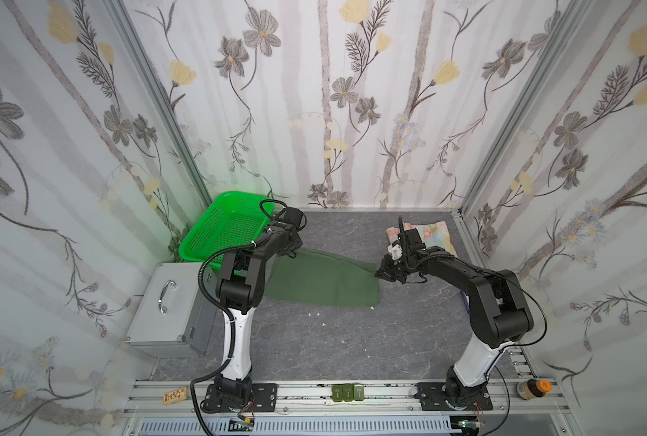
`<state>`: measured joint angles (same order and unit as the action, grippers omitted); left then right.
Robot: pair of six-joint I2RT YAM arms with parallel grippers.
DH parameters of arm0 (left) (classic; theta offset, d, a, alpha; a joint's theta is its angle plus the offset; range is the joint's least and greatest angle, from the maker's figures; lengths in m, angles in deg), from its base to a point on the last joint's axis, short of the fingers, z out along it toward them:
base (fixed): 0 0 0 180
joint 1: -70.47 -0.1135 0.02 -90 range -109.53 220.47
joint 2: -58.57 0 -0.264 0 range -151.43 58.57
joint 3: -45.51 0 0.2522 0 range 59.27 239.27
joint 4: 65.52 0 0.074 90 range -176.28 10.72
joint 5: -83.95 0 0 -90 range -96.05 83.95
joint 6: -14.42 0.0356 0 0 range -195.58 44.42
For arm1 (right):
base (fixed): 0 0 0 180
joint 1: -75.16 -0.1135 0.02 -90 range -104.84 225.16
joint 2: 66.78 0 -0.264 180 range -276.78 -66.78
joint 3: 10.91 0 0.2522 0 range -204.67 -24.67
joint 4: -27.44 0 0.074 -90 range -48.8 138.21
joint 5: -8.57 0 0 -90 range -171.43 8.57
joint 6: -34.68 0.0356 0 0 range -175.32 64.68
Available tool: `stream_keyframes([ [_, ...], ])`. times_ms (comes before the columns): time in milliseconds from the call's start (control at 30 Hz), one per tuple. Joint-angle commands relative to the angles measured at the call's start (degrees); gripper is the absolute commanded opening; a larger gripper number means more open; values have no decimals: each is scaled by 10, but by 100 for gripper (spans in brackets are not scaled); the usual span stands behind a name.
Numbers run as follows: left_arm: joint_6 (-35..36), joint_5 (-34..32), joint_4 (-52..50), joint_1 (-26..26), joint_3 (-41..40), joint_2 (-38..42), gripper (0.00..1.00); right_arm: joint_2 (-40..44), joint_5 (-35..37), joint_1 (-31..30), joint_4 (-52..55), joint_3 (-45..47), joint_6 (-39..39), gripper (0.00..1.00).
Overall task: Fold and stack skirts
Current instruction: Fold the skirt at the center of the table.
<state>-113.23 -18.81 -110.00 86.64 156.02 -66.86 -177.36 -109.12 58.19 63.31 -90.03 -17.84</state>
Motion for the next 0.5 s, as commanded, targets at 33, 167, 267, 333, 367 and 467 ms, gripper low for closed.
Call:
stream_keyframes([
  [33, 4, -3, 2, -3, 4, -8, 42, -1, 7, -1, -7, -7, -4, 0],
  [167, 4, -3, 1, -6, 8, -17, 36, -3, 7, -1, -8, -6, -4, 0],
  [267, 9, -3, 1, -7, 11, -22, 26, -5, 7, 0, -8, -6, -5, 0],
  [333, 11, -4, 1, -8, 13, -24, 13, -6, 8, -1, -7, -7, -4, 0],
  [367, 11, -4, 1, -8, 12, -23, 4, -7, 7, -1, -7, -8, -4, 0],
  [467, 13, -5, 0, -9, 5, -11, 0, -7, 9, 0, -3, -11, -5, 0],
])
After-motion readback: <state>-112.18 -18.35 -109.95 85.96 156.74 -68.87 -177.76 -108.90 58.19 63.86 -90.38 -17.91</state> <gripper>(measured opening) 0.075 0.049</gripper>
